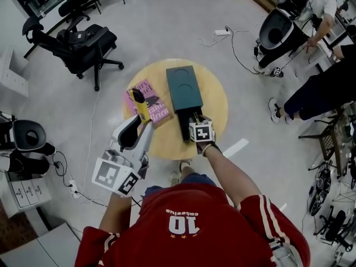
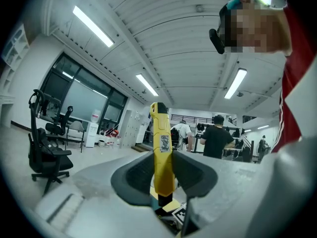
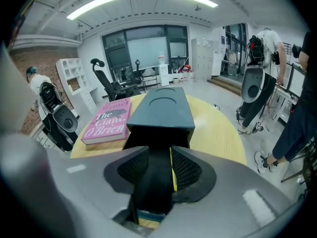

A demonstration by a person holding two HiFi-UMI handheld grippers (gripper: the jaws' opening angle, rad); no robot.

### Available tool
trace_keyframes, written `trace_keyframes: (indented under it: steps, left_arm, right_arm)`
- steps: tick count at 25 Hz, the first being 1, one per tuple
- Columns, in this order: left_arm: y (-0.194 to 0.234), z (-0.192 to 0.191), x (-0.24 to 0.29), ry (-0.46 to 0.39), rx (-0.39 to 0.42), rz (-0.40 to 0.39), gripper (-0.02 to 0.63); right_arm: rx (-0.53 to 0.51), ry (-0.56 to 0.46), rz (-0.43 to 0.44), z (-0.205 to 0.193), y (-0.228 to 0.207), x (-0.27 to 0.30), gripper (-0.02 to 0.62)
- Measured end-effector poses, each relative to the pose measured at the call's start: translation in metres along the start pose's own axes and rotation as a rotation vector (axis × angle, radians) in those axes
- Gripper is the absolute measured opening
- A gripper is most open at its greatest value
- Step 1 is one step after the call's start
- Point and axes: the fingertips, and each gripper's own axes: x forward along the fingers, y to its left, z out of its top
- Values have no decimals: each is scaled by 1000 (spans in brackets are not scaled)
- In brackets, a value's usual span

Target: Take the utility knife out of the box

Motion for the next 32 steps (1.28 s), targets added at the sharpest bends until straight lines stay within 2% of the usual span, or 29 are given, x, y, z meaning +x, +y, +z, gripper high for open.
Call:
trace_keyframes:
  steps: [4,11,19,25,29,32]
  left_arm:
    - [3,-2,9,8,-7,-2,127]
    - [8,-4,21,14,-12,-2,127]
    - [6,-12,28,30,-21,-6,127]
    - [13,-16,34,43,-26,5,127]
    - [19,-16,37,49,-28,7,127]
    - [22,-18,40,54,-31,6,127]
  right_arm:
    - [9,62,-4,-10,-6,9,135]
    - [-4,79,-12,-19,-24,10,130]
    - [-96,66,-46,-10,-55,21,130]
    - [-199,133,-74,-13,-79,32,130]
    - [-221,194,-88,-17,-85,37,130]
    - [-226,202,-97,-17,-89,44,130]
